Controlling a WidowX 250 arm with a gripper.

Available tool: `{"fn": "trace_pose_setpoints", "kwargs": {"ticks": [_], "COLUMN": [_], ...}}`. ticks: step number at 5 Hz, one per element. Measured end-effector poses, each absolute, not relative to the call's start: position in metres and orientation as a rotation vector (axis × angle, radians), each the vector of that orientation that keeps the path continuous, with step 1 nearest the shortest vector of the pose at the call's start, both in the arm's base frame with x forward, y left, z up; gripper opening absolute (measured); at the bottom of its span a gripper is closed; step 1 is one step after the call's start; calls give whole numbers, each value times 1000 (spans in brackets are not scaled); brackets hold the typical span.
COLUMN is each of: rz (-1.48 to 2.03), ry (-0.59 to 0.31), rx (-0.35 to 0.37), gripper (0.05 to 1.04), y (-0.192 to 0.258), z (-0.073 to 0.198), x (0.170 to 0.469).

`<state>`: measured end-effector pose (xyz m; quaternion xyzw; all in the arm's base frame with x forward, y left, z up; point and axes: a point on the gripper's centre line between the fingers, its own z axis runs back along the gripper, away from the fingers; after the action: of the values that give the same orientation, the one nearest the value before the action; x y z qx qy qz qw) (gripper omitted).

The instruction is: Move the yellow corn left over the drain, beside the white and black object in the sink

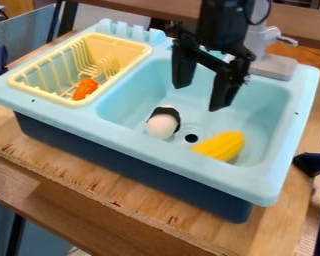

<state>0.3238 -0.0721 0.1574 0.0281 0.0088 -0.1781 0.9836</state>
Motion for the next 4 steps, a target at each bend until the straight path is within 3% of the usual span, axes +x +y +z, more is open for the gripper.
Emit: {"fn": "trace_pose_setpoints", "kwargs": {"ticks": [2,3,4], "rz": [-389,-387,-376], "ry": [1,-5,48], "rx": [-110,-141,-108], "gripper": [999,999,999], "y": [-98,-101,-100], "z": [131,119,101], "x": [325,323,324]}}
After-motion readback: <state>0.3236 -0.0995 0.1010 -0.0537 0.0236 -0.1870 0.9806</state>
